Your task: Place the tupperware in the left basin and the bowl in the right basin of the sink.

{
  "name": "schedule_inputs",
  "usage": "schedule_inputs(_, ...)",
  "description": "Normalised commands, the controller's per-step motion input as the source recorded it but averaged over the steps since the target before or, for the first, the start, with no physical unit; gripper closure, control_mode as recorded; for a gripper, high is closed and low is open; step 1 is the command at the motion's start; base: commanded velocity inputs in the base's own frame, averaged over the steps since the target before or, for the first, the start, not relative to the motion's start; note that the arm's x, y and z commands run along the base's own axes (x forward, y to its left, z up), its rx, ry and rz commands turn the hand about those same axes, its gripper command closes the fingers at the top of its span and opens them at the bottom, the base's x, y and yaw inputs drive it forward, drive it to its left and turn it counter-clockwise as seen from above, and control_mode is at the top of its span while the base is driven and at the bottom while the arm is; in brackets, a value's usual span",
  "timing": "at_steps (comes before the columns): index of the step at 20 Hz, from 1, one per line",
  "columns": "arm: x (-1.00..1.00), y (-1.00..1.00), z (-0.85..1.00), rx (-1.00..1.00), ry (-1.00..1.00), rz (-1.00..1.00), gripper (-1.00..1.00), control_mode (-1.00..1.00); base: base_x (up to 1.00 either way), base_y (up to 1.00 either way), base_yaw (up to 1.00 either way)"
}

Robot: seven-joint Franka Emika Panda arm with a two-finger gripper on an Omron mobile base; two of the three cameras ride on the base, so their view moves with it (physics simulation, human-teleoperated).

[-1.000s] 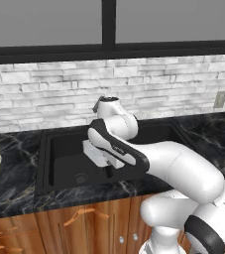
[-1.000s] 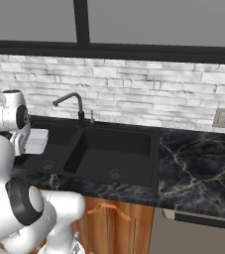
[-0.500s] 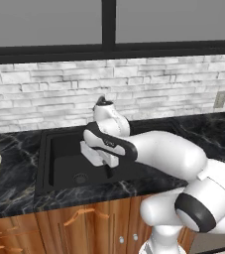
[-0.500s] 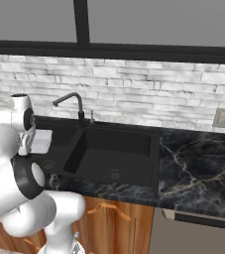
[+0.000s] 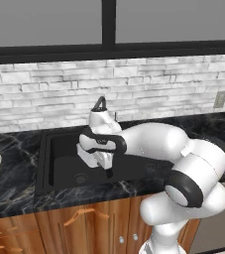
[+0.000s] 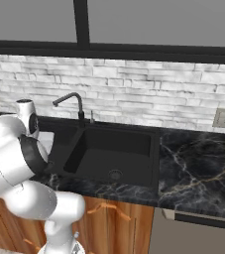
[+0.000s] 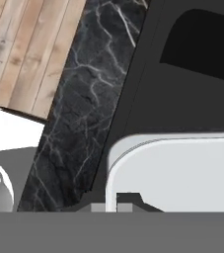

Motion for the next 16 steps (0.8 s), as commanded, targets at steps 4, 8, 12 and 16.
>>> schedule_inputs(4, 0.36, 0.18, -0.34, 0.0, 0.0, 0.0, 1.0, -1.0, 0.0, 0.0, 0.0)
schedule_inputs(8, 0.33, 0.18, -0.34, 0.0, 0.0, 0.0, 1.0, -1.0, 0.0, 0.0, 0.0)
schedule_inputs(12, 0.26, 0.08, -0.28, 0.0, 0.0, 0.0, 1.0, -1.0, 0.0, 0.0, 0.0)
schedule_inputs(16, 0.27, 0.06, -0.31, 0.0, 0.0, 0.0, 1.0, -1.0, 0.0, 0.0, 0.0)
